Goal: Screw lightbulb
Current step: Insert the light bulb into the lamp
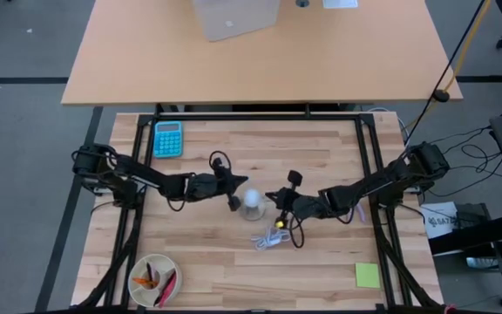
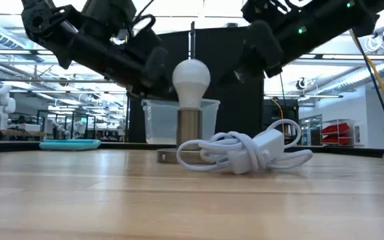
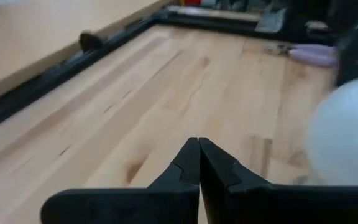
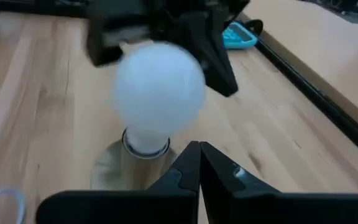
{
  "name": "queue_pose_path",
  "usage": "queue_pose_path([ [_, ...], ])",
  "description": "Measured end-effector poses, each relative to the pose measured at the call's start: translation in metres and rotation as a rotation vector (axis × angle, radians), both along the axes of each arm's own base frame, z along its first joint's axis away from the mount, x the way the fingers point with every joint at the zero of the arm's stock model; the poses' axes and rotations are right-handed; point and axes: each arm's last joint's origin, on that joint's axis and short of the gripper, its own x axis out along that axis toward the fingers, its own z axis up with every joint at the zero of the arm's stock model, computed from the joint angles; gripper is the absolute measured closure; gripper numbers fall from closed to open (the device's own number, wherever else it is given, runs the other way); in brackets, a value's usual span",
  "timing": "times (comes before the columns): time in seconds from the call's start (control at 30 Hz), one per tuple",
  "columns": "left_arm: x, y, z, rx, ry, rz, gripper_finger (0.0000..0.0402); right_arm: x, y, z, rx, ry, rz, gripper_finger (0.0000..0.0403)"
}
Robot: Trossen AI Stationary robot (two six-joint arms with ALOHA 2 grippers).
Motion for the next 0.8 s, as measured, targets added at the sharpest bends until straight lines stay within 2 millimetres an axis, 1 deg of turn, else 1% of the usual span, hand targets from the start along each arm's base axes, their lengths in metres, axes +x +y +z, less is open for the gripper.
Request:
queue_pose_path([
  [0.1,0.000,0.001,0.001,-0.003,-0.008,0.005,0.0401,-0.003,0.005,-0.003,-0.002,0.014,-0.017,0.0403],
  [0.2,0.000,-0.003,0.002,0.006,-0.008,-0.019,0.0401,-0.004,0.006,-0.003,0.000,0.017,-0.027,0.0403],
  [0.27,-0.001,-0.006,0.007,0.015,-0.023,-0.023,0.0401,-0.005,0.006,-0.004,-0.010,0.022,-0.049,0.0403],
  [0.4,-0.006,-0.016,0.025,0.052,-0.073,-0.056,0.0401,-0.005,0.006,-0.005,-0.013,0.028,-0.051,0.0403],
  [0.5,-0.014,-0.029,0.041,0.092,-0.104,-0.118,0.0401,-0.005,0.005,-0.004,-0.018,0.027,-0.054,0.0403],
  [0.57,-0.019,-0.039,0.047,0.121,-0.092,-0.166,0.0401,-0.005,0.005,-0.004,-0.026,0.022,-0.053,0.0403],
  [0.67,-0.023,-0.048,0.045,0.117,-0.055,-0.231,0.0401,-0.003,0.002,-0.001,-0.040,0.007,-0.054,0.0403],
  [0.8,-0.018,-0.057,0.034,0.081,-0.037,-0.305,0.0401,0.002,-0.005,0.003,-0.056,-0.027,-0.059,0.0403],
])
